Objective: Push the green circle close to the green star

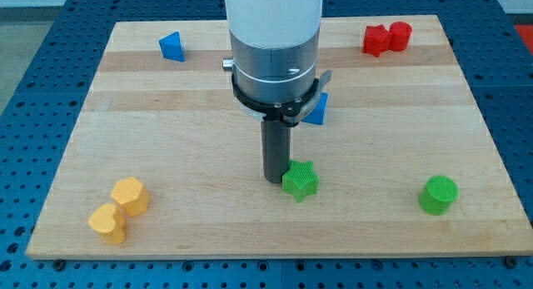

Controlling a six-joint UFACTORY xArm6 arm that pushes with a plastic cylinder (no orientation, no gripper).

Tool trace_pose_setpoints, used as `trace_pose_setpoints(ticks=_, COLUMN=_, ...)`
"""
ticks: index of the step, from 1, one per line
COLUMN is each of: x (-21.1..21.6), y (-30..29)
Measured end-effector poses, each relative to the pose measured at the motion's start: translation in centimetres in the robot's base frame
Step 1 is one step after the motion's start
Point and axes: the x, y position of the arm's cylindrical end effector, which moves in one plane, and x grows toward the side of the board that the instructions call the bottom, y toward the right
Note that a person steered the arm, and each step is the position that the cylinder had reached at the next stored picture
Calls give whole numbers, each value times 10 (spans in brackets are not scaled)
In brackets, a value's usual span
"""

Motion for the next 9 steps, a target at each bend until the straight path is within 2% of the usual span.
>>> trace_pose_setpoints(ticks=5, x=14, y=103)
trace_pose_setpoints(ticks=6, x=-12, y=83)
trace_pose_setpoints(ticks=7, x=12, y=68)
trace_pose_setpoints(ticks=8, x=63, y=75)
trace_pose_setpoints(ticks=9, x=63, y=76)
